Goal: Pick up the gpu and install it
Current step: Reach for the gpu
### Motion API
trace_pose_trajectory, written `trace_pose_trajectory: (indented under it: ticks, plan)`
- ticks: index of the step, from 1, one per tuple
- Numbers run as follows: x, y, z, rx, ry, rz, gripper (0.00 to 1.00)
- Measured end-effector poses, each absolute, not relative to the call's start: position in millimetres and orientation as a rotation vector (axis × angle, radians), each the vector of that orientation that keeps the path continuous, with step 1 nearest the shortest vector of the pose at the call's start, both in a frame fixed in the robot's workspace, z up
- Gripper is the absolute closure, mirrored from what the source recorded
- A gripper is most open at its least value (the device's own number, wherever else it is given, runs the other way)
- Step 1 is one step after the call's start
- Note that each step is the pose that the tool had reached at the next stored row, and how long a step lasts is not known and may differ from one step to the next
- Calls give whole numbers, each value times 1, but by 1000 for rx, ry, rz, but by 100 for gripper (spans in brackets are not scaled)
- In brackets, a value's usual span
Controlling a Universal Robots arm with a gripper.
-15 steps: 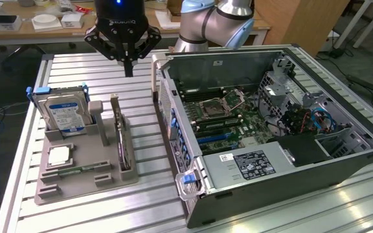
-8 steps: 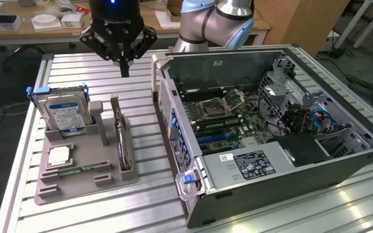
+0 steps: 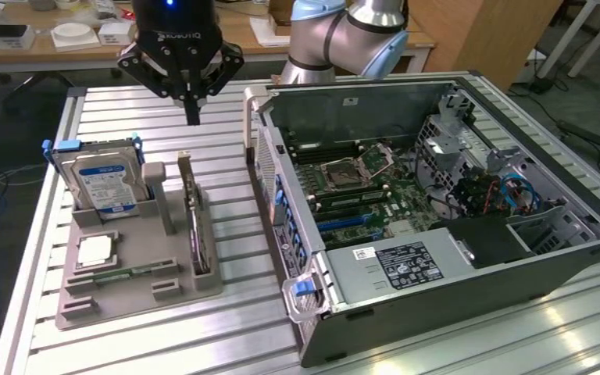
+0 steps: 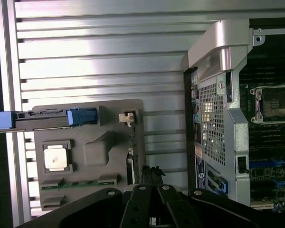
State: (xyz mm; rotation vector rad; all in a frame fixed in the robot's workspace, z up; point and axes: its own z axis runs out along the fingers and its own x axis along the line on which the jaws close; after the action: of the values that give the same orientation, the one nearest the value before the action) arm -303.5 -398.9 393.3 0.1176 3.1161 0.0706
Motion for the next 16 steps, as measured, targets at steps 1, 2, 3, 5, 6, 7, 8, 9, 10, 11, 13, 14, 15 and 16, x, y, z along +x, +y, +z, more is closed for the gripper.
trace_pose_trajectory:
  ticks: [1,2,3,5,6,7,8,9,10,11,13,14,15,16]
  plan:
    - [-305,-399,393,118,3116,71,90]
    - [-306,-399,393,118,3116,71,90]
    - [-307,-399,393,118,3116,71,90]
    - [-309,-399,393,117,3116,71,90]
    - [-310,-399,393,117,3116,71,90]
    - [-311,-399,393,117,3116,71,90]
    - [-312,-399,393,117,3116,71,90]
    - [-313,-399,393,118,3116,71,90]
    - [-314,-399,393,117,3116,71,90]
    - [-315,-399,393,117,3116,71,90]
    - [-317,-399,393,118,3116,71,90]
    - [-318,-399,393,117,3116,71,90]
    - [-319,-399,393,117,3116,71,90]
    - [-320,-399,393,117,3116,71,90]
